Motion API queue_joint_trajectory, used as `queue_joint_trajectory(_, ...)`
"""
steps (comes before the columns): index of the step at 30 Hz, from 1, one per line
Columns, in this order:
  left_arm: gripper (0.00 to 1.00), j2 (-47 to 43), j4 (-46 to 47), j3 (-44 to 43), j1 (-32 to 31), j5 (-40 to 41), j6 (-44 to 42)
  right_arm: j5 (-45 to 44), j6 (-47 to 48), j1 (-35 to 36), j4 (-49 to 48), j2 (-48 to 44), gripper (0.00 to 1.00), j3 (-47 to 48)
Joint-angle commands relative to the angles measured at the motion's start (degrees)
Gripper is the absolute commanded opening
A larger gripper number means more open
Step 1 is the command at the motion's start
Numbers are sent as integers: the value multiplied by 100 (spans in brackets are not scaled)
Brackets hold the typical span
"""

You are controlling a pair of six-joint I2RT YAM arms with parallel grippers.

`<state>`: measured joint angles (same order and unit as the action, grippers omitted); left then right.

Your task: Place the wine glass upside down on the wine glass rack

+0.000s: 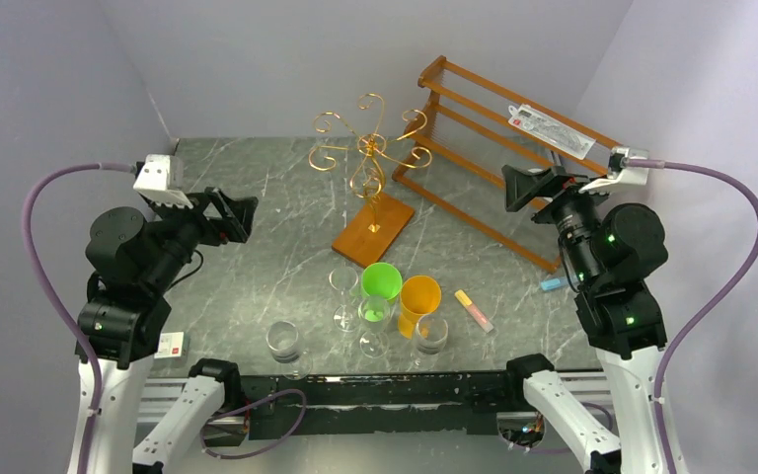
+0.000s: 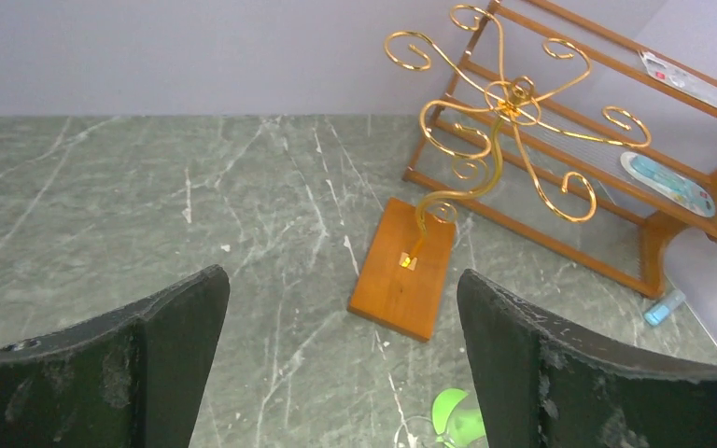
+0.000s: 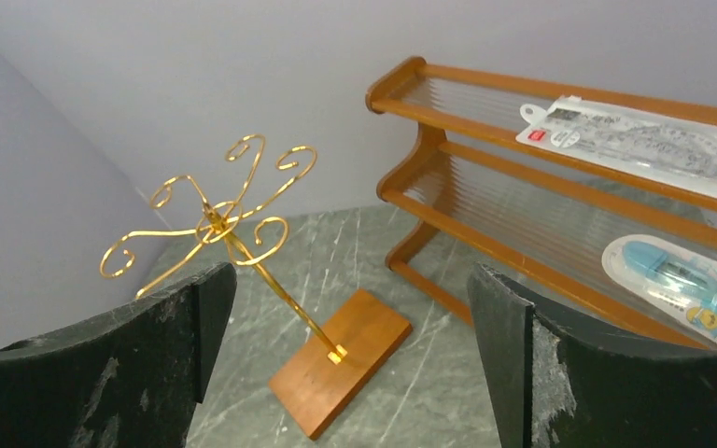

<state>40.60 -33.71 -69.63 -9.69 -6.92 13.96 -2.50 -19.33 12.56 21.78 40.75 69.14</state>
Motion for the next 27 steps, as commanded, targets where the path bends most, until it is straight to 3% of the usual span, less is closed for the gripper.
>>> queue_joint_trajectory(1, 97, -179, 369, 250, 29, -443, 253, 174, 102, 32, 347, -57, 100, -49)
queue_joint_trajectory(14, 97, -325, 713, 376, 29, -1264, 477, 1065, 196, 28, 1202, -162, 99, -658)
queue_joint_trajectory(18, 96, -393, 664, 428, 30, -1261, 529, 1588, 99, 30, 1527, -51, 86, -820)
queue_joint_trajectory(23, 96, -443, 604, 588, 29, -1154, 565, 1967, 191, 36, 2036, 370, 84, -788)
queue_joint_trajectory(27, 94, -472, 783, 873, 29, -1014, 738, 2612, 141, 77, 1865, 434, 85, -873)
